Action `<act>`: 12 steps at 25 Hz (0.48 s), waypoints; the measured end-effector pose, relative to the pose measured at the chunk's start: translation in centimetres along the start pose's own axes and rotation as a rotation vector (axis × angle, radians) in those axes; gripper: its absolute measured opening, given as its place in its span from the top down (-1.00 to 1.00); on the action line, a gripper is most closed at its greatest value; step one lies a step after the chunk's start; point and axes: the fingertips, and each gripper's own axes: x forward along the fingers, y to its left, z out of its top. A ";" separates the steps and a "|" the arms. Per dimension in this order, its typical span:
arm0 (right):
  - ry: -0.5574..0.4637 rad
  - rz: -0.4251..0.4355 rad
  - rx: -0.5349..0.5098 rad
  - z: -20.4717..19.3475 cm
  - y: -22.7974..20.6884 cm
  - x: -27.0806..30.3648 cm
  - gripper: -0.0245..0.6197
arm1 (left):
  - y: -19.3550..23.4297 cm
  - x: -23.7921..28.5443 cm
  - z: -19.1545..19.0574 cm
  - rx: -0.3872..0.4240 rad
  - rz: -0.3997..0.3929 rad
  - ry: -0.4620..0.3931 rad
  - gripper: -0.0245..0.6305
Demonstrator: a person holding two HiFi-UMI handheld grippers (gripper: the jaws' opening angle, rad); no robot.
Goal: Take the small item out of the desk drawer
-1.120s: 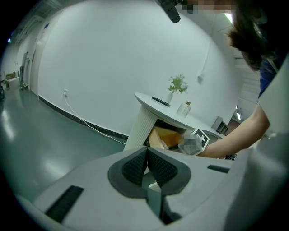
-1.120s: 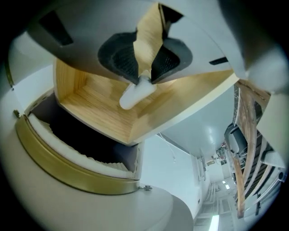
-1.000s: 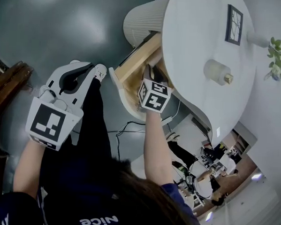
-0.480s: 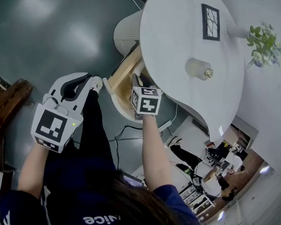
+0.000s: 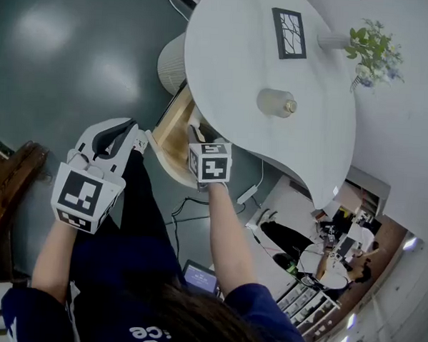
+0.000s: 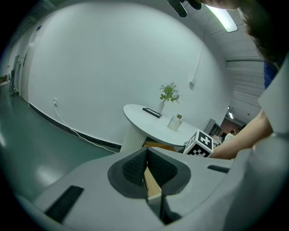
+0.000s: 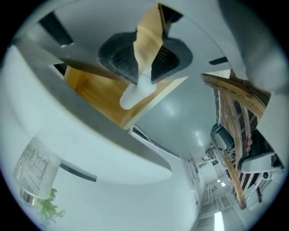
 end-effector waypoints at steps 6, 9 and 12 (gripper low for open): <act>-0.014 0.003 0.043 0.6 0.3 -1.9 0.62 | -0.4 0.1 1.5 0.017 -0.010 -0.006 0.91; -0.017 0.014 0.065 0.5 1.0 -2.7 0.62 | -0.5 -0.2 1.9 0.020 -0.008 -0.002 0.91; -0.018 0.015 0.087 0.1 1.4 -3.6 0.62 | -0.7 -0.5 2.6 0.024 -0.011 -0.004 0.91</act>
